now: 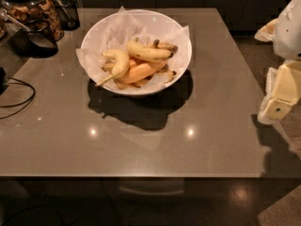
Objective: Pick banana from white bowl
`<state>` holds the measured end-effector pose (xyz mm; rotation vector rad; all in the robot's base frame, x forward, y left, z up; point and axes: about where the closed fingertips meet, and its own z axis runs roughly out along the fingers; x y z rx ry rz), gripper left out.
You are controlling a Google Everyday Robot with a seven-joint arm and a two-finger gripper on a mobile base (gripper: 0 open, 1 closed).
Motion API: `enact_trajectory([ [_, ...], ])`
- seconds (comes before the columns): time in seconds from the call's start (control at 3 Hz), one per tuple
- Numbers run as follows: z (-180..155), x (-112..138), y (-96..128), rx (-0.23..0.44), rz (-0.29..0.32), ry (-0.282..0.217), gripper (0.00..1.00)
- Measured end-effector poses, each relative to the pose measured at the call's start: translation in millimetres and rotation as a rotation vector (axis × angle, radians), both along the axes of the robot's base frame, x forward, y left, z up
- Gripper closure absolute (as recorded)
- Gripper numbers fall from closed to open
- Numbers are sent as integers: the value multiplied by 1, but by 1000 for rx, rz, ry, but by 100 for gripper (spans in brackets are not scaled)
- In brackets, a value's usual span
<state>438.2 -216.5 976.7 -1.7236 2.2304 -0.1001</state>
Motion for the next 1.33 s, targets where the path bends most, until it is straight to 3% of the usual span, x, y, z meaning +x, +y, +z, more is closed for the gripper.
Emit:
enact_trajectory([
  [0.33,0,0,0,0,0,0,0],
  [0.67,8,19,35,-82,46,12,0],
  [1.0,9,19,36,-77,46,7,0],
  [1.33,25,41,68,-36,57,-8,0],
])
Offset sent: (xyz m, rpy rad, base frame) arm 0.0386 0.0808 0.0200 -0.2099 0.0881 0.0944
